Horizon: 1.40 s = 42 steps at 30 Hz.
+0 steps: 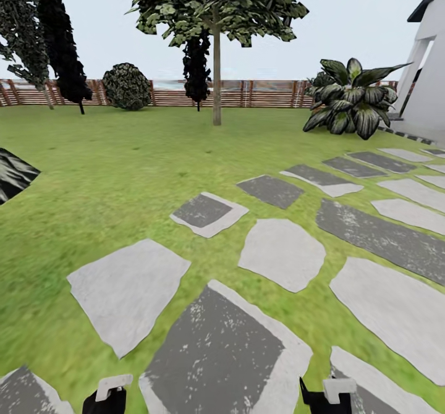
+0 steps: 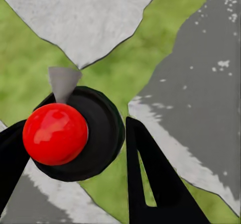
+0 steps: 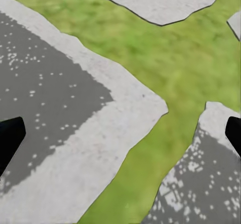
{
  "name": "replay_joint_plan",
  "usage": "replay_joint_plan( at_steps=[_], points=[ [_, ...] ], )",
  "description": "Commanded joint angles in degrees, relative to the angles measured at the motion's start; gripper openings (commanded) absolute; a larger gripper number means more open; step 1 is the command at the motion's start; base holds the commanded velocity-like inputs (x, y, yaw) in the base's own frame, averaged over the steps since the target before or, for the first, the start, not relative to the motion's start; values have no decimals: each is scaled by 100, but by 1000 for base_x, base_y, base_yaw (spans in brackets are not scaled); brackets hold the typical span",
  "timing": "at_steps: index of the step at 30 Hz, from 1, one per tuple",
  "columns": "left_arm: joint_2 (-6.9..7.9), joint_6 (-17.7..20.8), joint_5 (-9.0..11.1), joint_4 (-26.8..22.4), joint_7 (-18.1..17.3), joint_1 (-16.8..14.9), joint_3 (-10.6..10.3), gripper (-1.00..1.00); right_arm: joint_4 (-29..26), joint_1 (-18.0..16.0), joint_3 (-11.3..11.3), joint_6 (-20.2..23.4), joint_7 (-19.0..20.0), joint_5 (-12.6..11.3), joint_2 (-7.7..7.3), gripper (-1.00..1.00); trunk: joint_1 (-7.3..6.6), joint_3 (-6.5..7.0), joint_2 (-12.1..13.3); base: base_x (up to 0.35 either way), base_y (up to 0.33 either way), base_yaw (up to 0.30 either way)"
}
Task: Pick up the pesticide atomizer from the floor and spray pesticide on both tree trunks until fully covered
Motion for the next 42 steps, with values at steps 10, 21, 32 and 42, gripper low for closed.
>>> replay_joint_plan(
  at_steps=[10,21,32,42],
  points=[
    [0,-20,4,5,10,-3,-1,-100,5,-3,1,-16,-6,6,6,100,2,-5,-2,340,0,0],
    [0,-20,5,4,10,-4,-1,-100,5,-5,0,-16,-4,6,6,100,2,-5,-2,340,0,0],
    [0,-20,6,5,10,-4,-1,-100,5,-6,0,-16,-2,6,6,100,2,-5,-2,340,0,0],
    [0,-20,3,5,10,-2,-1,-100,5,-5,1,-16,-2,6,6,100,2,-5,-2,340,0,0]
  ],
)
